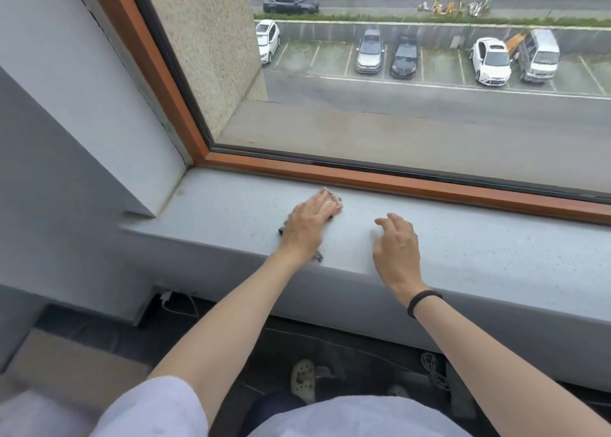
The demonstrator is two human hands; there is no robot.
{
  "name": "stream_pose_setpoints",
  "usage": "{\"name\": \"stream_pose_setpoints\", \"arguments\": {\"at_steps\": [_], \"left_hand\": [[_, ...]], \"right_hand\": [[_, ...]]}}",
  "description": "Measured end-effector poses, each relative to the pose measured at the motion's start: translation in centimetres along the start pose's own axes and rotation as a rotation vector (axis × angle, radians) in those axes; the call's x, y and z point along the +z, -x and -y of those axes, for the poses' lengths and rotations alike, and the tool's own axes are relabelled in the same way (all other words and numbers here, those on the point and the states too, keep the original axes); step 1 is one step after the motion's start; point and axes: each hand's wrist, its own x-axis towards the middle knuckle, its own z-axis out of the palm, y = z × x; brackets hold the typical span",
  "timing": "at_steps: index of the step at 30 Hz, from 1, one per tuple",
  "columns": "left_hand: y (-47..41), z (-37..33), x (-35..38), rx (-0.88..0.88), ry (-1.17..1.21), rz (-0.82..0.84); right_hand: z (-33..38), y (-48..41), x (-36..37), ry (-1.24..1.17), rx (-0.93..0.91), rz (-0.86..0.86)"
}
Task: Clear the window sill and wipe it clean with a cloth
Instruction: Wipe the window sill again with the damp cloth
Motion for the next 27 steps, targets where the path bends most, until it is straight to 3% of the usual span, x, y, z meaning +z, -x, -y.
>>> {"name": "stream_pose_setpoints", "arguments": {"at_steps": [4,7,11,13,15,18,21,23,25,27], "left_hand": [[1.7,10.8,-4.1,-0.294,-0.057,-0.114],[1.1,10.8,-4.3,-0.41,-0.007,-0.196],[1.1,3.3,-0.9,0.048,0.043,-0.01],[1.3,3.1,-1.3,0.175,0.037,0.017],[1.5,7.1,-3.3,0.08,-0.011,-0.03],[2.3,14.7,-6.8,-0.227,-0.068,-0.108],[1.6,14.0,-7.1,-0.397,0.015,-0.198],[1.7,9.4,-5.6,-0.266,0.062,-0.15],[2.7,6.3,-4.3,0.002,0.1,-0.012],[3.2,7.4,-5.1,0.076,0.102,0.027]], "right_hand": [[3.0,-0.4,1.5,-0.009,-0.043,0.04],[4.6,-0.5,2.7,-0.007,-0.021,0.038],[6.9,-0.5,4.3,0.029,-0.024,0.016],[7.5,-0.5,4.5,0.069,-0.028,0.012],[8.0,-0.9,4.6,0.093,-0.038,0.022],[8.4,-1.1,4.6,0.104,-0.042,0.051],[8.3,-0.4,5.5,0.135,-0.049,0.076],[8.6,-0.2,5.9,0.167,-0.041,0.075],[9.5,-0.8,6.0,0.171,-0.024,0.056],[10.8,-1.7,6.0,0.162,-0.045,0.058]]}}
